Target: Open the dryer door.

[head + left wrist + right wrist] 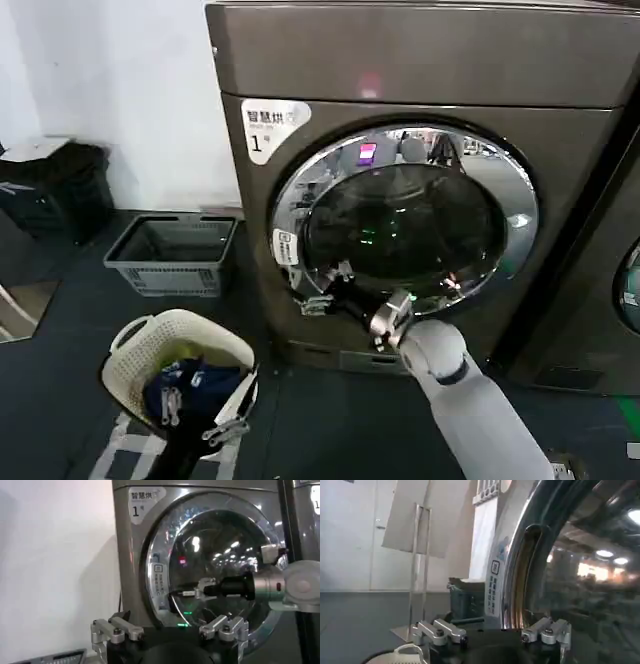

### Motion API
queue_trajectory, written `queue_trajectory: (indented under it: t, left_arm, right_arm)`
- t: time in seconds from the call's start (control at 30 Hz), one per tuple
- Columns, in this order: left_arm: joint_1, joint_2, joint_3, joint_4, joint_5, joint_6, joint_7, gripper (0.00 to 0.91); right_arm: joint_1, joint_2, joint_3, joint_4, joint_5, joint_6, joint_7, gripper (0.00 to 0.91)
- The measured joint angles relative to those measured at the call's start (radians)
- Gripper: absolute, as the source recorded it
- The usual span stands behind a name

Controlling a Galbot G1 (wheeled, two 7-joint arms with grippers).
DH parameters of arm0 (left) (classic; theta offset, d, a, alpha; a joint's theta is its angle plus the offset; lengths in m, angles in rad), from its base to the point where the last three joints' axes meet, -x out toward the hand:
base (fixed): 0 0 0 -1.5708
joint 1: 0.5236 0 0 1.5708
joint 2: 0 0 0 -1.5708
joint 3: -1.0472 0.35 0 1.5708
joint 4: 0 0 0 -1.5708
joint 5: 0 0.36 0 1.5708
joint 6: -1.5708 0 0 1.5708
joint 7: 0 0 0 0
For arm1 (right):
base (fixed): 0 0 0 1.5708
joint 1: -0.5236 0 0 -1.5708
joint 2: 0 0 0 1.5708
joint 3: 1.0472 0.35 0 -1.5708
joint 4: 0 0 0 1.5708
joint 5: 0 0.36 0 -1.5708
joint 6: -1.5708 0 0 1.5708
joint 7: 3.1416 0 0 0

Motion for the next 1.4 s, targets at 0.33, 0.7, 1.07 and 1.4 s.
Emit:
queue_trajectory:
  t: [0.33, 0.7, 1.07, 1.4]
  left_arm:
    - [-0.003, 0.005, 0.006, 0.003, 0.003, 0.0, -0.003, 0.907]
    - [-0.003, 0.004, 0.007, 0.002, 0.002, 0.0, -0.005, 0.907]
    - [-0.003, 0.0, 0.005, 0.002, 0.002, -0.001, -0.006, 0.907]
    - [-0.003, 0.001, 0.001, 0.007, 0.011, -0.001, -0.005, 0.907]
  right_arm:
    - [0.046, 0.011, -0.029, -0.037, 0.002, 0.002, -0.034, 0.907]
    - [0.077, 0.023, -0.047, -0.064, 0.022, -0.003, -0.065, 0.907]
    - [0.081, 0.013, -0.049, -0.073, 0.048, -0.003, -0.142, 0.907]
    - [0.061, -0.007, -0.033, -0.048, 0.072, 0.011, -0.245, 0.907]
